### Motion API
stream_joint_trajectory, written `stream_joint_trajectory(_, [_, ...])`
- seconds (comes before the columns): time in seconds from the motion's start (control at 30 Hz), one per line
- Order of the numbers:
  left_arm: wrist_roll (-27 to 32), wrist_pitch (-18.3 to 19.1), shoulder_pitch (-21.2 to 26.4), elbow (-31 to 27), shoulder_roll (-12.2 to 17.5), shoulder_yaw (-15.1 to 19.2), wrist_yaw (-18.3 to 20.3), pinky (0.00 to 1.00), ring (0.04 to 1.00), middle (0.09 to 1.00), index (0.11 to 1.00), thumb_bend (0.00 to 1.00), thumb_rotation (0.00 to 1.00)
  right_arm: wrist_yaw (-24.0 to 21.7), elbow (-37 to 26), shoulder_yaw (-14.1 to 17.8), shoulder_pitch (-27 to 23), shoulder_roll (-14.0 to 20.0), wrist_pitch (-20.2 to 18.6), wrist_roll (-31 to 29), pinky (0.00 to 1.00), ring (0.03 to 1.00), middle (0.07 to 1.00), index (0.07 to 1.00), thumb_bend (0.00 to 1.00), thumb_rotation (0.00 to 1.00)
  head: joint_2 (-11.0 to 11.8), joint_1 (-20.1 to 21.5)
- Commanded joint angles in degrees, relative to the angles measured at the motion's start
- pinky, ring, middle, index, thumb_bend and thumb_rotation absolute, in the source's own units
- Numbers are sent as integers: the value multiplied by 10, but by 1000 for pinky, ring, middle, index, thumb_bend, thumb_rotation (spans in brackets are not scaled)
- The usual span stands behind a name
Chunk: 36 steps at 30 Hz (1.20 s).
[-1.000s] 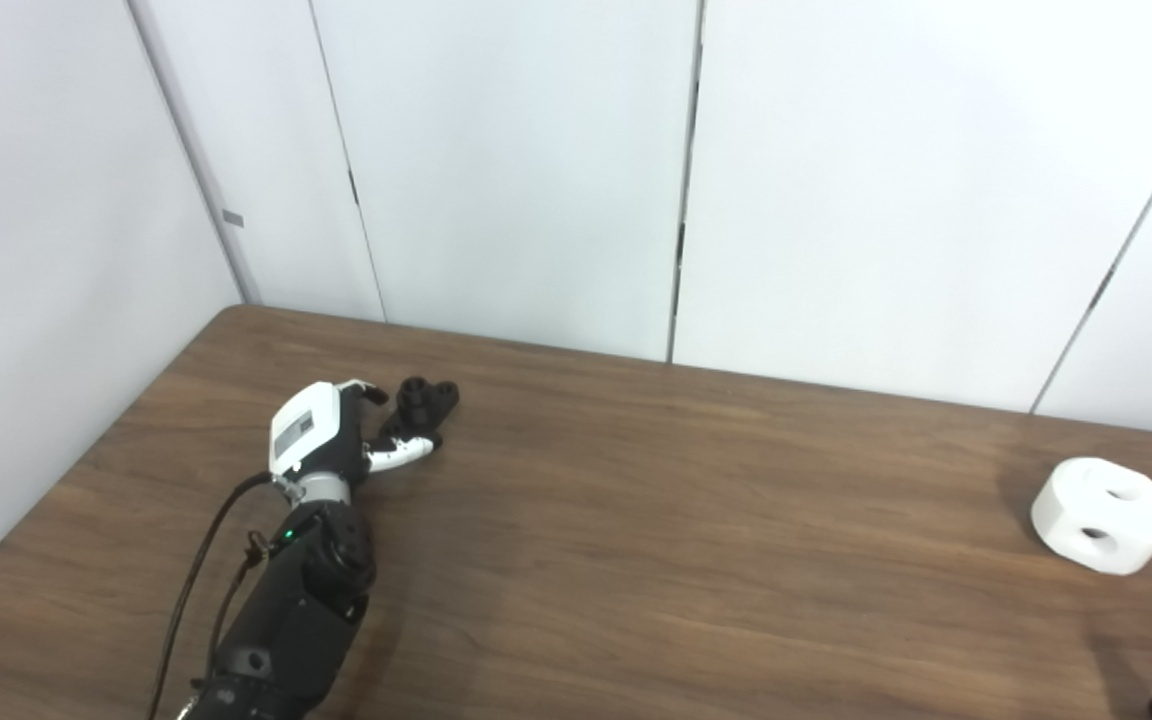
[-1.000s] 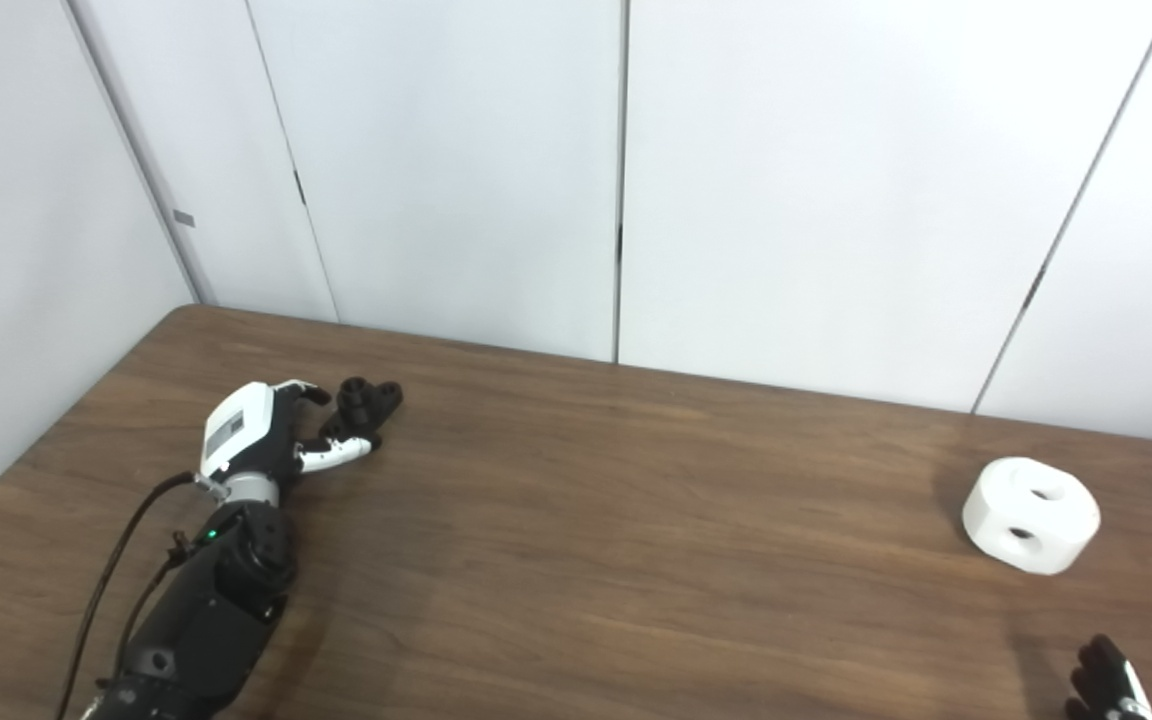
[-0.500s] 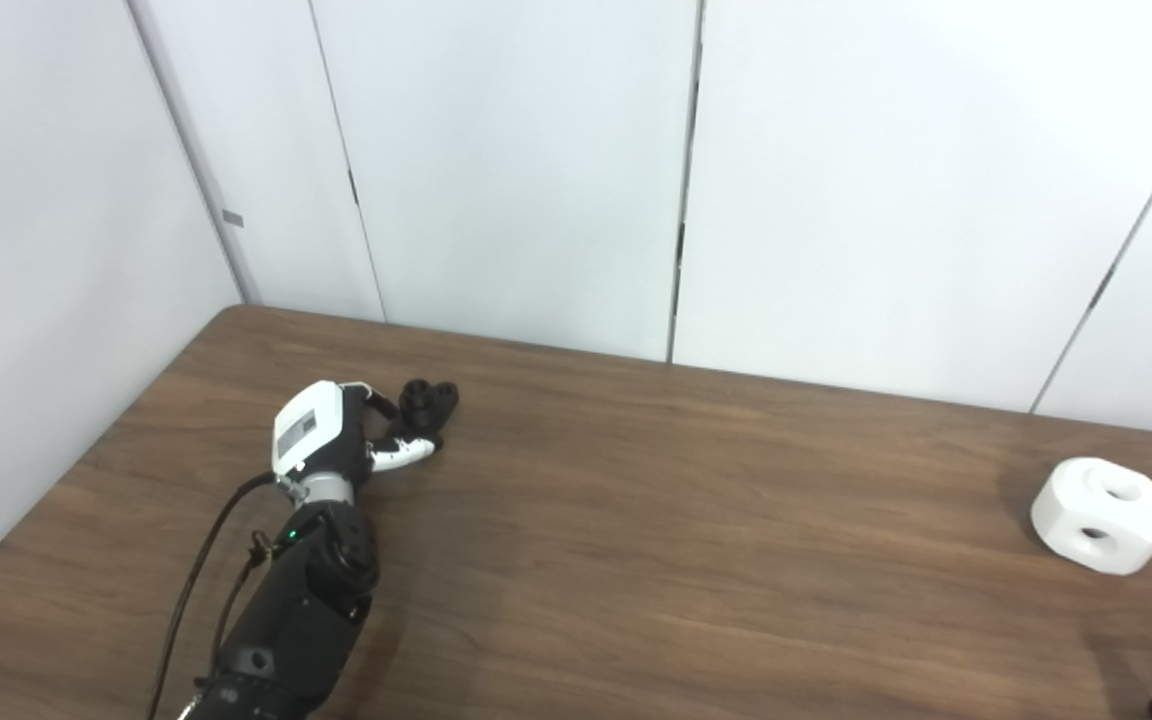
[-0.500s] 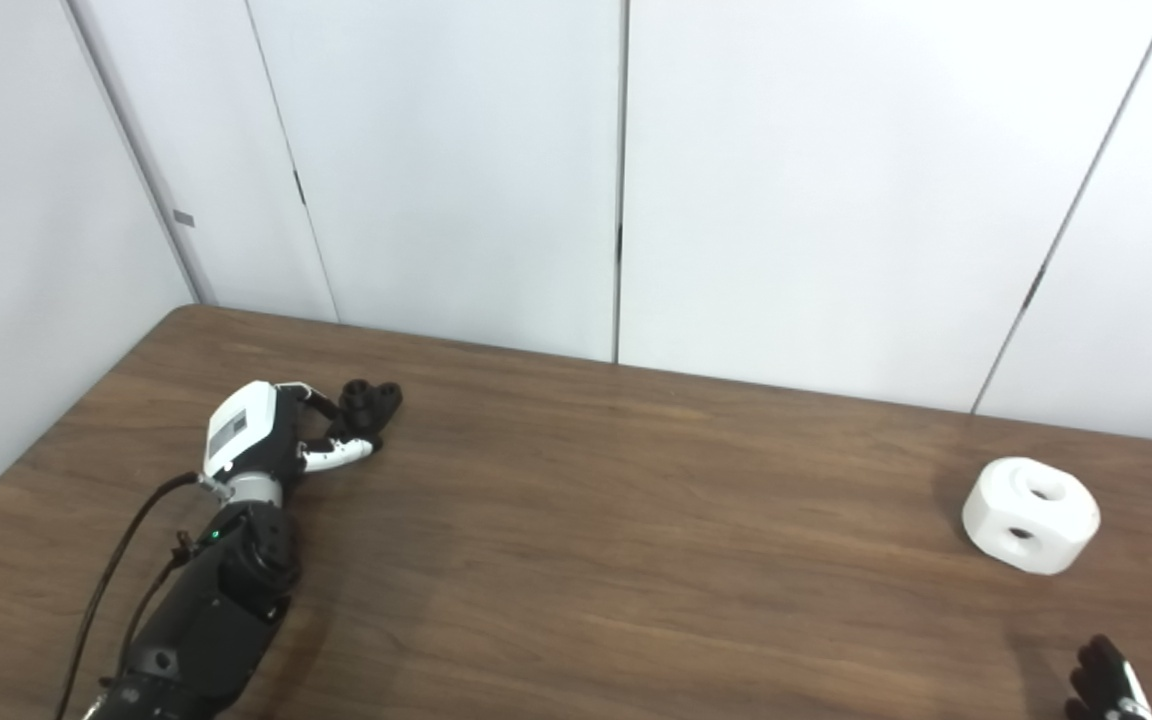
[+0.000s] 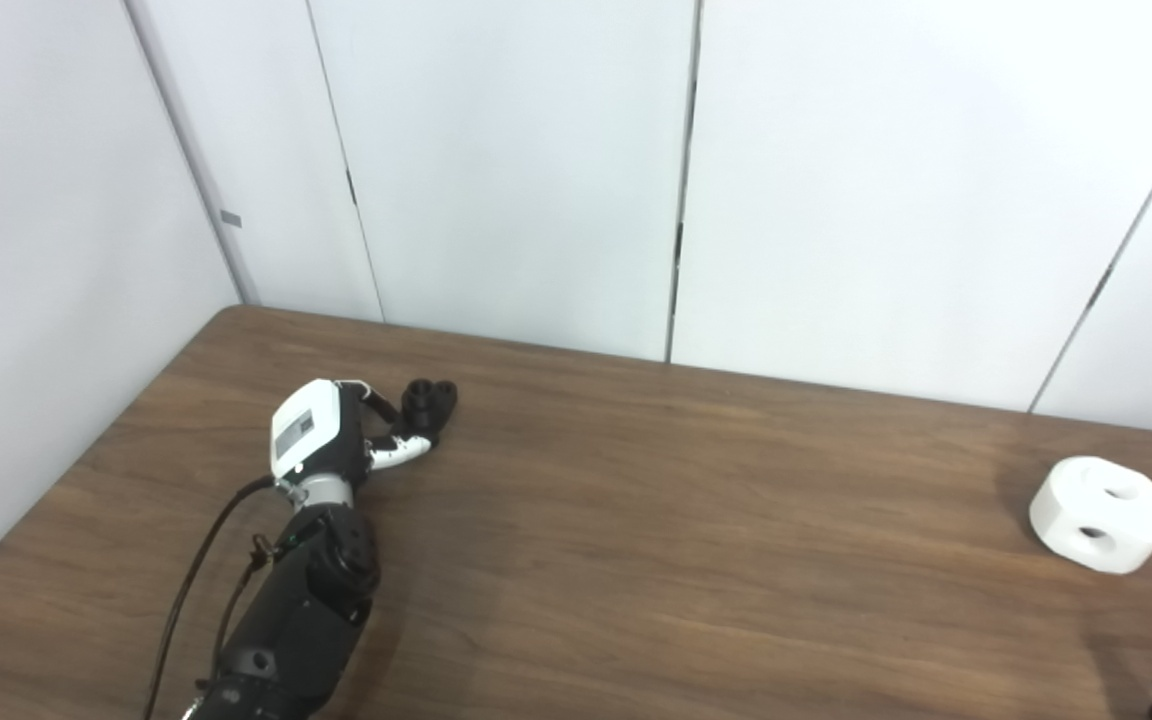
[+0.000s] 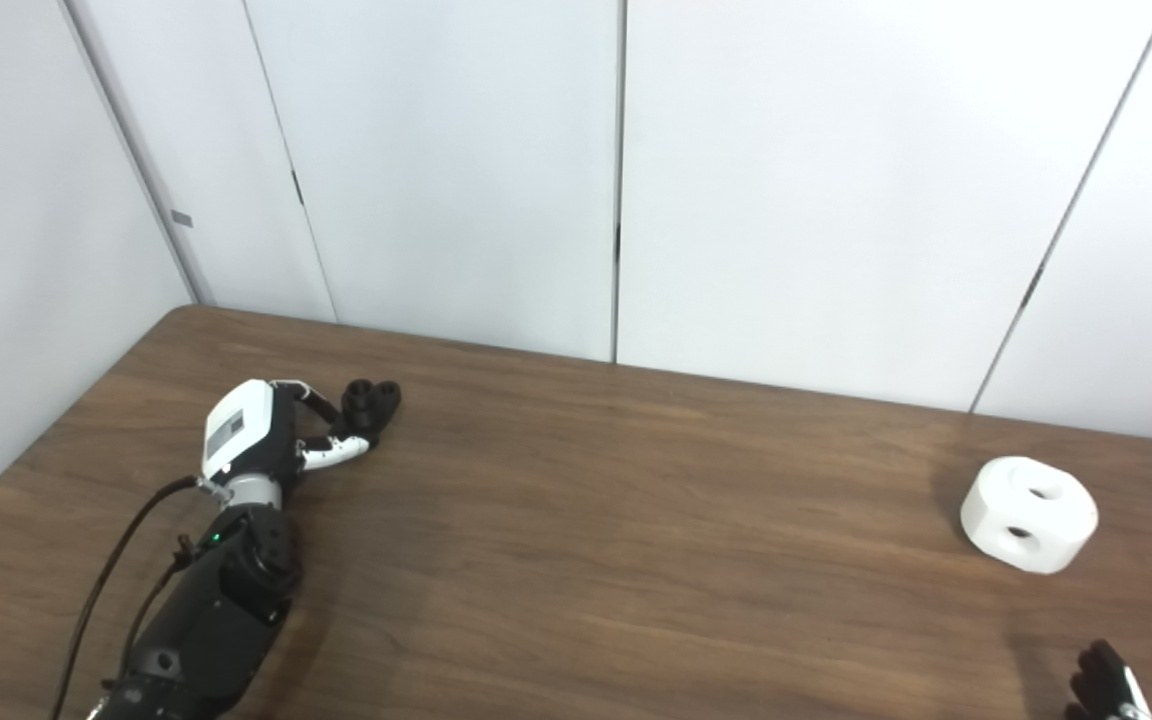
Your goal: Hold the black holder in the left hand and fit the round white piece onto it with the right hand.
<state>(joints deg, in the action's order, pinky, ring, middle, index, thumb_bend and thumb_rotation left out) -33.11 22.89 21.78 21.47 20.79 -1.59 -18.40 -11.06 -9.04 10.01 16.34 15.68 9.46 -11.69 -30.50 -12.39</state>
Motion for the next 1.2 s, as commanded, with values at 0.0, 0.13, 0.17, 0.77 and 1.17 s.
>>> stream_joint_trajectory(0.0, [-2, -4, 18, 1, 5, 1, -7, 803, 858, 761, 485, 518, 45, 0, 22, -8, 25, -10, -5, 1, 1000, 1000, 1000, 1000, 725, 1000, 0, 0])
stream_joint_trajectory(0.13, [0, -10, 13, -9, 5, -3, -2, 801, 859, 766, 486, 516, 44, 0, 25, -8, 23, -10, -1, 4, 1000, 1000, 1000, 1000, 722, 1000, -1, 2])
stream_joint_trajectory(0.17, [2, -12, 11, -15, 4, -4, 0, 799, 858, 766, 486, 516, 44, 0, 25, -8, 23, -10, -1, 5, 1000, 1000, 1000, 1000, 720, 1000, -1, 2])
stream_joint_trajectory(0.77, [16, -5, -93, -232, -23, -67, 140, 780, 882, 792, 487, 515, 44, 8, 12, -11, 23, -17, -11, 15, 1000, 1000, 1000, 1000, 700, 1000, -12, 24])
stream_joint_trajectory(1.17, [7, -13, -197, -373, -31, -131, 226, 824, 883, 798, 488, 516, 44, 14, 1, -20, 22, -27, -10, 31, 1000, 1000, 1000, 983, 734, 1000, -37, 62])
